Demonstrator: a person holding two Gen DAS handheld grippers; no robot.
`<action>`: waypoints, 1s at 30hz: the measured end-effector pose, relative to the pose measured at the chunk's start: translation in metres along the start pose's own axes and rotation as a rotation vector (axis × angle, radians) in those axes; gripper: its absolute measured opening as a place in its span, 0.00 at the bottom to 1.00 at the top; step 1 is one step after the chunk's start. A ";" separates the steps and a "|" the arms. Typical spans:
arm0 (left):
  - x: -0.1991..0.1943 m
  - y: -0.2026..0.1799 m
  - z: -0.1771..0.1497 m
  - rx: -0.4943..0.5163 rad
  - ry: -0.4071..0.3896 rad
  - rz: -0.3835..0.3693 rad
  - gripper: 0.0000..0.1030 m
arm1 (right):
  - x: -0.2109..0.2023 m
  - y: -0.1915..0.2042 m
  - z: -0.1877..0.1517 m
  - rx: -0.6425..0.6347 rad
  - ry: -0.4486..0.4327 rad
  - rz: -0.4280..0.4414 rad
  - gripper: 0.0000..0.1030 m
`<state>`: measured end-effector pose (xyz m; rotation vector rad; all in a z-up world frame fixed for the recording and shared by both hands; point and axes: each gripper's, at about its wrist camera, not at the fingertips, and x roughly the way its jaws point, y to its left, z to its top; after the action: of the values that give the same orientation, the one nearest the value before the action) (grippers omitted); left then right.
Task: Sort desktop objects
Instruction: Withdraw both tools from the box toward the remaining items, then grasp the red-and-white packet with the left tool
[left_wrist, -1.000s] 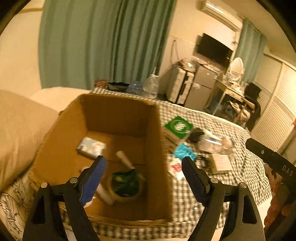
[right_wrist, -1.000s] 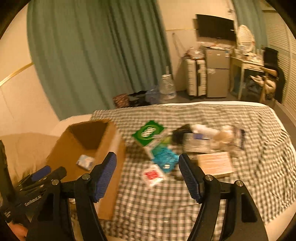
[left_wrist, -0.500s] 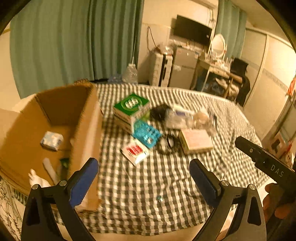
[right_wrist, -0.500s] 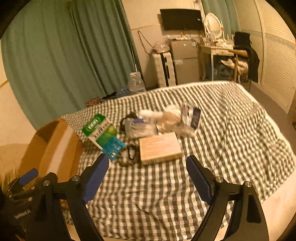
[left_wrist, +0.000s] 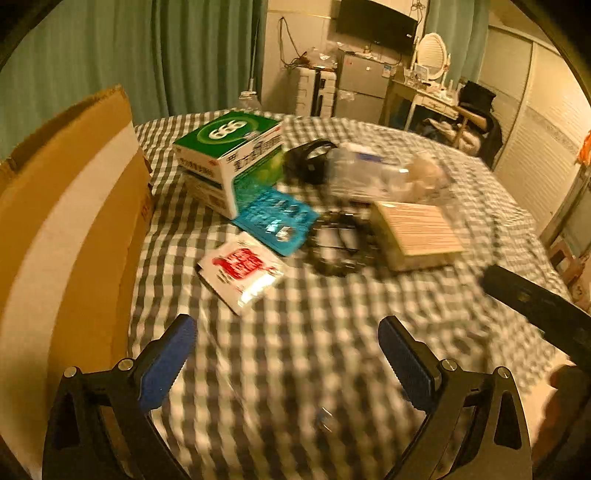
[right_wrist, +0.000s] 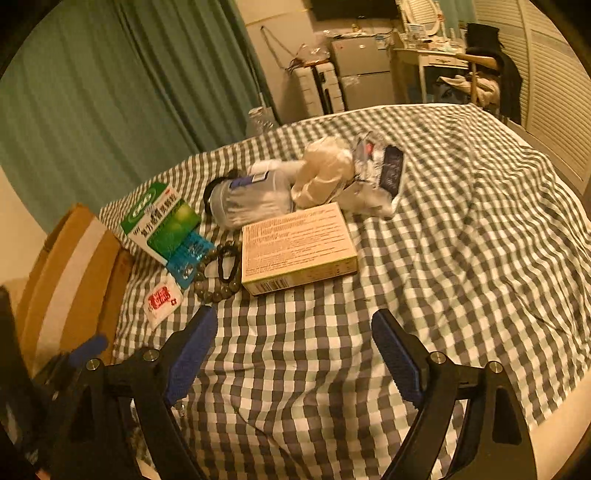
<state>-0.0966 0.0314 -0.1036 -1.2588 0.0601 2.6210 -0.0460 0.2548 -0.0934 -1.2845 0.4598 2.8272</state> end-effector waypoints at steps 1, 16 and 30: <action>0.009 0.005 0.002 -0.001 0.007 0.016 0.98 | 0.004 0.001 0.000 -0.005 0.006 0.003 0.83; 0.080 0.038 0.020 -0.068 -0.027 -0.003 0.90 | 0.034 0.026 -0.003 -0.108 0.057 0.013 0.83; 0.053 0.051 0.006 -0.057 -0.120 -0.052 0.25 | 0.084 0.086 0.026 -0.239 0.023 0.142 0.64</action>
<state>-0.1448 -0.0073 -0.1442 -1.1023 -0.0679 2.6645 -0.1314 0.1691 -0.1161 -1.3731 0.2263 3.0664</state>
